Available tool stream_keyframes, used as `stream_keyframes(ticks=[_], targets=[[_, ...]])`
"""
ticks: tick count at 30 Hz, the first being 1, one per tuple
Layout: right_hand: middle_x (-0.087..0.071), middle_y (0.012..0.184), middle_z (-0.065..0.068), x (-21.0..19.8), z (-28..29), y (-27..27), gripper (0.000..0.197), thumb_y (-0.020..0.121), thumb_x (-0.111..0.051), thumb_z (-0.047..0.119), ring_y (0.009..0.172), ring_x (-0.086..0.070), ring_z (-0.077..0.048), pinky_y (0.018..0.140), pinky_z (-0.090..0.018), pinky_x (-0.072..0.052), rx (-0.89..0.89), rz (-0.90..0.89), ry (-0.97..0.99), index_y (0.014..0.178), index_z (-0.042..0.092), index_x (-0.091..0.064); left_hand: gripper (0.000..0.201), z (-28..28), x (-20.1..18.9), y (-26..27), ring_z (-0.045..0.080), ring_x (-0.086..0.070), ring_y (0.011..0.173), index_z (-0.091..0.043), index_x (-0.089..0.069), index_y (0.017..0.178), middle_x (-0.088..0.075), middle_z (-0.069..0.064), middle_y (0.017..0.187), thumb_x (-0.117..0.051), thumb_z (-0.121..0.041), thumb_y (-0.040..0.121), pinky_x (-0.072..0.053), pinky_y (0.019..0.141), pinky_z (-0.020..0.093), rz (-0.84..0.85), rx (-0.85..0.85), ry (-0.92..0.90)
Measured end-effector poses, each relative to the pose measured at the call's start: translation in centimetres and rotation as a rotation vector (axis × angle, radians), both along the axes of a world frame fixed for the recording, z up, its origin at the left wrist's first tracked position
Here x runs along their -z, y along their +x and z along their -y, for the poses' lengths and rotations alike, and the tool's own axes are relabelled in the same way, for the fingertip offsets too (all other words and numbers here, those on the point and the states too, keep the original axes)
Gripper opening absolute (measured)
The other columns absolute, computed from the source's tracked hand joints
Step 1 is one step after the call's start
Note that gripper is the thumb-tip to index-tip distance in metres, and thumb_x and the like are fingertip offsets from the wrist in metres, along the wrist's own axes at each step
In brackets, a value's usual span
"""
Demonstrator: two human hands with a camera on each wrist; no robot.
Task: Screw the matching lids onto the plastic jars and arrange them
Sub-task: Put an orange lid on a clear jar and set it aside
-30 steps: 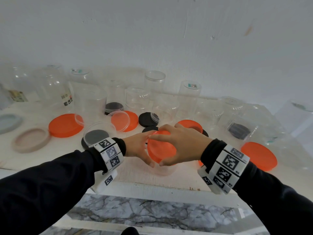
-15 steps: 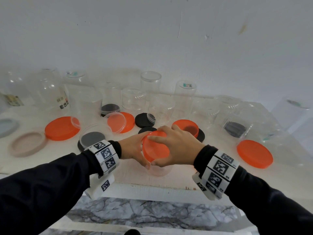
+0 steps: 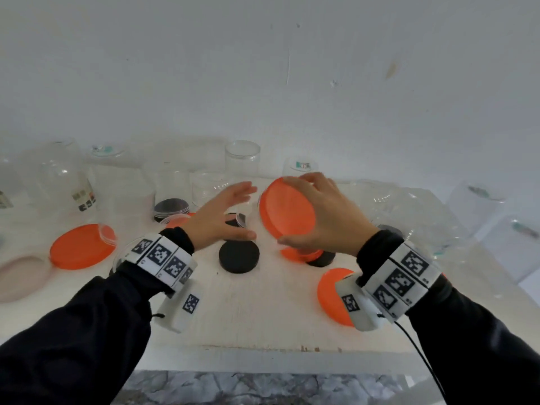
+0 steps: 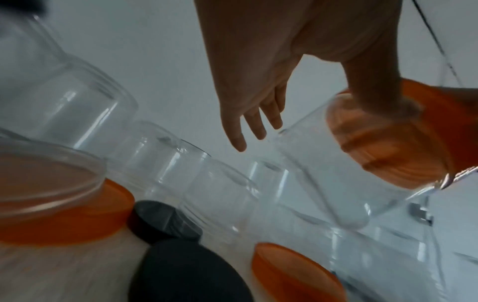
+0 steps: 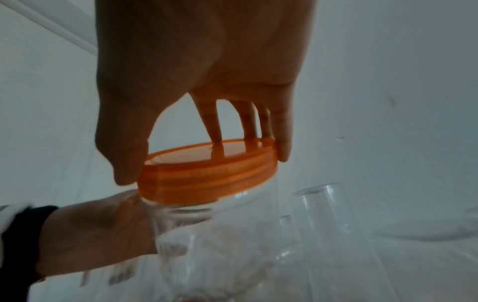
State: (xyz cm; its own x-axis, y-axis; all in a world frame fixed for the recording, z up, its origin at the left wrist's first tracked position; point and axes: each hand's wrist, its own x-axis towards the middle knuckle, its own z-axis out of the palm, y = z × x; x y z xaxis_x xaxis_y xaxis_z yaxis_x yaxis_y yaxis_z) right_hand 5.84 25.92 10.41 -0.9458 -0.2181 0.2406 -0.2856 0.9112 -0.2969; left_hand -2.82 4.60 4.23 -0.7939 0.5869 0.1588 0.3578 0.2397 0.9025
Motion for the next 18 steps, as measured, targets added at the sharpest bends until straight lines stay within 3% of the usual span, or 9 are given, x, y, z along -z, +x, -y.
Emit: stream_keyframes(ticks=[3,5,8,12,15,18], targets=[[-0.033,0.136,-0.004,-1.5,-2.1,-2.0,0.095,0.06,-0.078,0.05,0.123,-0.036,-0.022,0.098,-0.038,-0.04,0.065,-0.092,-0.144,0.139,0.027,-0.032,0.075,0.4,-0.3,-2.5,-0.002,-0.044,0.119,-0.033,-0.04,0.125,-0.051,-0.02,0.124,-0.083,-0.029,0.062,-0.037,0.098,0.028,-0.056,-0.19,0.072],[-0.034,0.135,-0.005,-2.4,-3.6,-3.7,0.096,0.058,-0.079,0.048,0.122,-0.039,-0.024,0.098,-0.038,-0.04,0.109,-0.151,-0.222,0.138,0.025,-0.033,0.058,0.5,-0.1,-4.4,0.005,-0.047,0.116,-0.026,-0.045,0.122,-0.055,-0.014,0.119,-0.076,-0.017,0.074,-0.034,0.101,0.032,-0.146,-0.319,0.024],[-0.034,0.136,-0.004,-3.9,-6.0,-6.5,0.094,0.06,-0.082,0.042,0.122,-0.039,-0.023,0.096,-0.031,-0.035,0.161,-0.187,-0.286,0.139,0.022,-0.034,0.043,0.3,0.3,-7.3,0.007,-0.045,0.114,-0.02,-0.051,0.119,-0.055,-0.007,0.122,-0.069,-0.019,0.081,-0.033,0.1,0.028,-0.269,-0.433,-0.068],[-0.034,0.137,-0.006,-5.7,-9.0,-11.1,0.089,0.066,-0.08,0.036,0.121,-0.04,-0.023,0.092,-0.028,-0.032,0.18,-0.19,-0.301,0.14,0.021,-0.032,0.044,-0.4,0.5,-10.9,0.013,-0.042,0.119,-0.014,-0.051,0.124,-0.051,0.0,0.128,-0.066,-0.023,0.084,-0.028,0.099,0.022,-0.367,-0.496,-0.208],[-0.034,0.137,-0.006,-6.3,-10.8,-15.0,0.087,0.068,-0.079,0.037,0.12,-0.041,-0.023,0.091,-0.028,-0.033,0.187,-0.157,-0.292,0.14,0.021,-0.032,0.048,-0.7,1.2,-13.3,0.019,-0.038,0.126,-0.016,-0.05,0.126,-0.047,0.001,0.135,-0.065,-0.031,0.084,-0.026,0.108,0.034,-0.364,-0.516,-0.388],[-0.035,0.137,-0.006,-6.4,-12.1,-18.7,0.086,0.069,-0.078,0.038,0.118,-0.042,-0.025,0.088,-0.03,-0.035,0.187,-0.069,-0.243,0.14,0.022,-0.032,0.053,-0.7,1.8,-14.8,0.017,-0.03,0.133,-0.022,-0.045,0.131,-0.038,-0.003,0.143,-0.061,-0.042,0.084,-0.014,0.113,0.048,-0.312,-0.537,-0.586]])
